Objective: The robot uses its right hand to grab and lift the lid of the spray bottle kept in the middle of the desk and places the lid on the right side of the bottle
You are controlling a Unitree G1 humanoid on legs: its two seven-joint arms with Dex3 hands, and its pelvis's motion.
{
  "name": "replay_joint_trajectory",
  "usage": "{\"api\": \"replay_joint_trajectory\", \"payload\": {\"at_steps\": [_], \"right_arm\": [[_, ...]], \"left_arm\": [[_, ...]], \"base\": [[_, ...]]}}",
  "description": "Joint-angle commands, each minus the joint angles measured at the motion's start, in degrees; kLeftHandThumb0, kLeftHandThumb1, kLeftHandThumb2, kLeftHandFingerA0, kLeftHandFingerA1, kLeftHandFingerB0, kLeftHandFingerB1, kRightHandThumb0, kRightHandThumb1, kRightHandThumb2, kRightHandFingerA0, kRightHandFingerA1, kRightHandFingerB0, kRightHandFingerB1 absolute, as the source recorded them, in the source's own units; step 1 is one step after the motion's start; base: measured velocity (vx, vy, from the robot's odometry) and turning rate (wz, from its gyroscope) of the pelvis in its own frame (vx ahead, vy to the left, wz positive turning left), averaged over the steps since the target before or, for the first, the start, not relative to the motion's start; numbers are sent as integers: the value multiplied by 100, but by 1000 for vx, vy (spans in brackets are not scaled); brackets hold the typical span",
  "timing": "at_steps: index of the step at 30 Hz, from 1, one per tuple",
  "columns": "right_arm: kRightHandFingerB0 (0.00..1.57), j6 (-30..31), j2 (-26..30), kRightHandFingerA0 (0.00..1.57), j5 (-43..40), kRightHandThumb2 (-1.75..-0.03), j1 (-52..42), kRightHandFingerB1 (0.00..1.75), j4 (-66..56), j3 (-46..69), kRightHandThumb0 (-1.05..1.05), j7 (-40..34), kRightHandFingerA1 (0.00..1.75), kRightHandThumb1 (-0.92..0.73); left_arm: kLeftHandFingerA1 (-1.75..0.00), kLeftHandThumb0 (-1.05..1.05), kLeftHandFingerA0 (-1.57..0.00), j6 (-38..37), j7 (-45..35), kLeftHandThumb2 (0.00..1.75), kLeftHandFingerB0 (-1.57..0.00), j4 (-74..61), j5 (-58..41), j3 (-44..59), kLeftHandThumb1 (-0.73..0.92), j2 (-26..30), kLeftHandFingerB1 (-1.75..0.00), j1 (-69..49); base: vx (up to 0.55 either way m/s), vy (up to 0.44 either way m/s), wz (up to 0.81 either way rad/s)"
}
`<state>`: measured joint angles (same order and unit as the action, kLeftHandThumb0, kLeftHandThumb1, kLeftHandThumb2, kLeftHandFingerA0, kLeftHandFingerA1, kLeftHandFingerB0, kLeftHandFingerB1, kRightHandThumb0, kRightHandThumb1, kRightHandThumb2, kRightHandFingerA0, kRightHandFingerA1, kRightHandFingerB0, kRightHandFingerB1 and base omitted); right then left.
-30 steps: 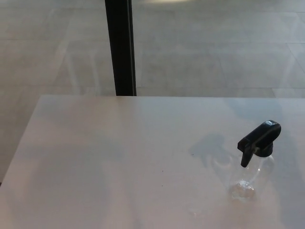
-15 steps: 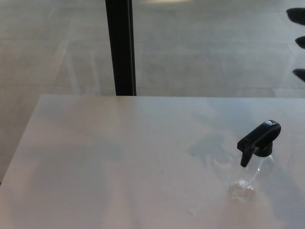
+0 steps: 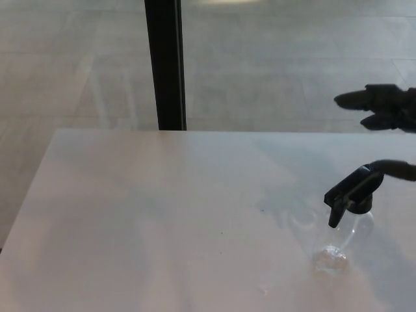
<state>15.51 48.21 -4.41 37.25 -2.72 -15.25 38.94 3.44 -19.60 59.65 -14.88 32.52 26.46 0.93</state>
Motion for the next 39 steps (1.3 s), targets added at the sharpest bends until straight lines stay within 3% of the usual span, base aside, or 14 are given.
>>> {"api": "replay_joint_trajectory", "payload": {"at_steps": [1, 3, 6, 7, 8, 12, 13, 14, 23, 28, 29, 36, 37, 39], "right_arm": [[11, -208, 417, 10, 467, -58, 181, 27, -351, -516, -82, 1227, 47, -57], [5, -192, 412, 2, 565, -90, 124, 36, -406, -612, -76, 1207, 50, -45], [8, -164, 406, 4, 706, -85, 36, 34, -545, -723, -79, 1179, 46, -44], [13, -162, 408, 8, 730, -57, 8, 27, -595, -732, -79, 1183, 41, -53], [0, -173, 408, 2, 764, -86, -12, 50, -622, -740, -39, 1186, 53, -19], [0, -209, 414, 1, 998, -87, -96, 49, -791, -750, -38, 1164, 52, -22], [16, -261, 420, 14, 1151, -56, -137, 30, -832, -767, -66, 1096, 44, -50], [13, -322, 397, 14, 1200, -75, -190, 40, -844, -733, -67, 1027, 51, -39], [51, -2228, 359, 62, 3238, -59, -723, 36, -536, -759, -39, -1336, 56, -61], [64, -2639, 380, 74, 4575, -62, -722, 40, -312, -1032, -31, -3021, 111, -72], [76, -2604, 297, 75, 4755, -62, -799, 47, -366, -1038, -25, -3421, 147, -66], [90, -2733, 13, 85, 5251, -60, -763, 63, -146, -1172, -37, -4731, 170, -58], [85, -2761, -20, 118, 5243, -86, -757, 77, -113, -1170, -37, -4808, 136, -39], [92, -2756, -72, 89, 5292, -60, -745, 62, -50, -1195, -40, -4992, 171, -54]], "left_arm": [[-120, -105, -54, -383, -432, 75, -32, 266, -29, -77, 52, 347, -114, -9], [-120, -105, -54, -454, -410, 76, -31, 267, 33, -149, 55, 349, -114, 1], [-120, -105, -53, -506, -465, 76, -35, 242, 9, -177, 53, 332, -113, -11], [-120, -105, -54, -510, -456, 77, -35, 227, 10, -200, 53, 319, -113, -12], [-120, -105, -55, -517, -436, 77, -35, 247, 6, -212, 53, 318, -113, -2], [-122, -105, -56, -457, -459, 76, -36, 230, -81, -211, 53, 325, -113, -3], [-123, -105, -56, -473, -431, 77, -36, 200, -65, -228, 53, 320, -114, -19], [-123, -105, -57, -486, -451, 77, -36, 201, -68, -231, 53, 323, -114, -27], [-121, -105, -57, -525, -431, 78, -35, 375, -31, -270, 51, 356, -114, 31], [-122, -105, -57, -573, -422, 76, -36, 385, -17, -281, 53, 345, -112, 16], [-117, -105, -58, -596, -439, 77, -38, 418, -21, -276, 51, 317, -108, -50], [-119, -105, -60, -651, -414, 77, -40, 402, -21, -267, 51, 281, -110, -126], [-119, -105, -58, -659, -389, 77, -40, 419, -24, -259, 50, 276, -112, -108], [-117, -105, -58, -680, -395, 76, -40, 483, -18, -261, 51, 276, -109, -80]], "base": [[0, 0, 0], [0, 0, 0], [0, 0, 0], [0, 0, 0], [0, 0, 0], [0, 0, 0], [0, 0, 0], [0, 0, 0], [0, 0, 0], [0, 0, 0], [0, 0, 0], [0, 0, 0], [0, 0, 0], [0, 0, 0]]}}
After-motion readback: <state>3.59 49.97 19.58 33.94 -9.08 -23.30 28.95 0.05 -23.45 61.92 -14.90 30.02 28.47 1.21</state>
